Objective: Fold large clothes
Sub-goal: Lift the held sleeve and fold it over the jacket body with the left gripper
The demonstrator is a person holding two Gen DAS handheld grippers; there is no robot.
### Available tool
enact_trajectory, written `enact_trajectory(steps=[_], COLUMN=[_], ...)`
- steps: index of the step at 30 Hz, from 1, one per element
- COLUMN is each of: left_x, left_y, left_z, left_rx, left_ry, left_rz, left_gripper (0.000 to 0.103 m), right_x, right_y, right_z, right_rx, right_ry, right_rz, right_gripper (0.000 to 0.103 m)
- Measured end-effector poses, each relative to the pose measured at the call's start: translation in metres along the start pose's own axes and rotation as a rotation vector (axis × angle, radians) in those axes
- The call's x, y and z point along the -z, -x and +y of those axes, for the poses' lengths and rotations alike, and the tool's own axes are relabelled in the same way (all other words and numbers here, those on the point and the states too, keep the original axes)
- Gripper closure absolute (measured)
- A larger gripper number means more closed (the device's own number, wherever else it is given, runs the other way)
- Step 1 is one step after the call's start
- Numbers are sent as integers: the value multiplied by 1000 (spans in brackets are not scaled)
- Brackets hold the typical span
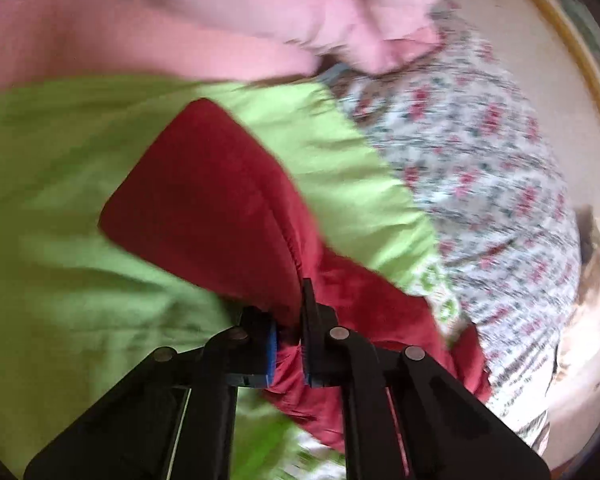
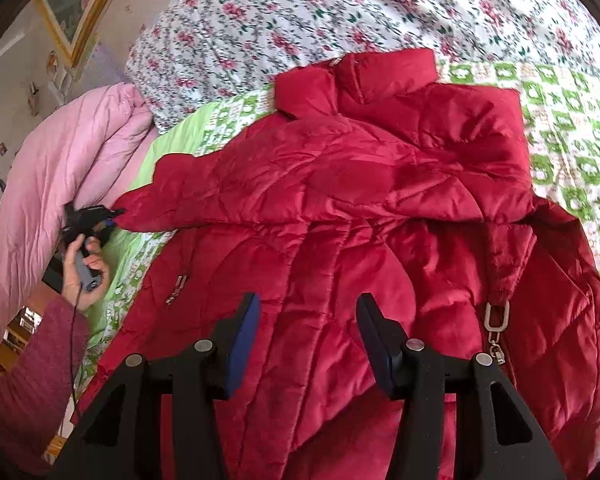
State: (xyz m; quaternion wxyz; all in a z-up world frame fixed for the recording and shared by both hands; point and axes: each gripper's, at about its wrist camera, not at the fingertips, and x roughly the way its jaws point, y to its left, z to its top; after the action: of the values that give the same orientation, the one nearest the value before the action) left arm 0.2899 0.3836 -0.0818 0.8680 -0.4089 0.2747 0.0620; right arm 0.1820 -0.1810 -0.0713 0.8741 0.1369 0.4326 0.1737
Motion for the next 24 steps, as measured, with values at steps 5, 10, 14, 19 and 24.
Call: enact_trajectory(steps=[5,10,14,19,24], left_x=[8,34,68,120,166], left_y=[32,54,57,48,28], left_z=[-49,-113,-160,-213,-250], left_rx=[81,167,238,309,342], left_ry=[-123,-284,-395,-545,-649], left_rz=[-47,-45,8,94,178], left_gripper=[96,96,96,96,97], right_x=[3,4,1,-9,-30], right_y=[-3,-3,-2,0,0], right_z=[-7,-10,-12,-15,-23], right_rx=[-4,-13,-26,-46,-72], right_ry=[-21,-35,-44,-53,-80], right_rz=[10,14,10,-1,-27], right_gripper=[51,51,51,51,51])
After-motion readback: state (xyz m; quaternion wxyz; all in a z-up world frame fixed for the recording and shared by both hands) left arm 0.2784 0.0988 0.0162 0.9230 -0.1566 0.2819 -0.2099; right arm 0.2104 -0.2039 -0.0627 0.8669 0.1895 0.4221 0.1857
